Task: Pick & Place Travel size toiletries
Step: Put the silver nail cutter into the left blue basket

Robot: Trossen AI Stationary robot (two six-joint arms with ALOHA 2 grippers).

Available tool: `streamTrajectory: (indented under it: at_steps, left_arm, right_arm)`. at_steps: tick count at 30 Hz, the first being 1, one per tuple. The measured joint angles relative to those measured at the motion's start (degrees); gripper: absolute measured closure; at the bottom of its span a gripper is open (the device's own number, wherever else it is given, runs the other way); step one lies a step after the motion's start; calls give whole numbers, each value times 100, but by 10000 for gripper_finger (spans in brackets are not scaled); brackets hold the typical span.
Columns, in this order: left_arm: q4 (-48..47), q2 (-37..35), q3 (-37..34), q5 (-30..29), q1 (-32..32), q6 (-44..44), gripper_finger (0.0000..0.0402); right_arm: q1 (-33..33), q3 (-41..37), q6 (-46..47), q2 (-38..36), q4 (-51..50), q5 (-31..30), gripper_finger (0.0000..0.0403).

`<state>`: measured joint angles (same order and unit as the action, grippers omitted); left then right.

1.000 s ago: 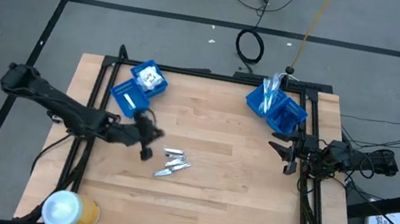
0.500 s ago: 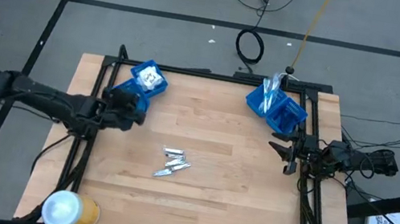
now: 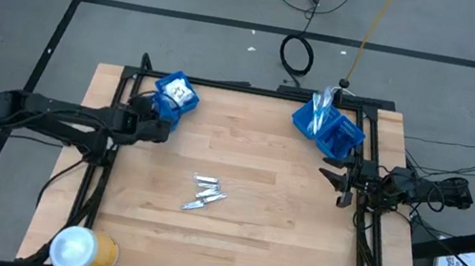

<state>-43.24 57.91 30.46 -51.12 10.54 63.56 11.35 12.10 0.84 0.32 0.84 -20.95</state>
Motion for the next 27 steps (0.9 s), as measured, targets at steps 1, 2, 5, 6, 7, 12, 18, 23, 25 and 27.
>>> streamTrajectory:
  at_steps: [1, 2, 5, 6, 7, 12, 18, 23, 25, 27]
  left_arm:
    - [1, 90, 0, 50, 52, 1, 366]
    - [2, 178, 0, 97, 102, 1, 367]
    - [13, 456, 0, 235, 212, 1, 371]
    - [24, 538, 0, 271, 242, 1, 371]
    - [39, 613, 0, 303, 261, 1, 371]
    - [230, 976, 0, 320, 330, -1, 363]
    - [435, 1301, 2, 370, 443, -25, 361]
    - [394, 1379, 2, 368, 603, -27, 360]
    - [375, 1377, 2, 366, 663, -26, 360]
    - [364, 1377, 2, 368, 713, -30, 360]
  right_arm:
    - [1, 0, 0, 0, 1, 0, 264]
    - [0, 0, 0, 0, 2, 0, 264]
    - [0, 0, 0, 0, 0, 0, 264]
    - [0, 0, 0, 0, -2, 0, 264]
    - [1, 0, 0, 0, -4, 0, 264]
    - [0, 0, 0, 0, -7, 0, 264]
    - [1, 0, 0, 0, -9, 1, 264]
    - [2, 0, 0, 0, -17, 0, 264]
    - [0, 0, 0, 0, -26, 0, 264]
    - [0, 0, 0, 0, -24, 0, 264]
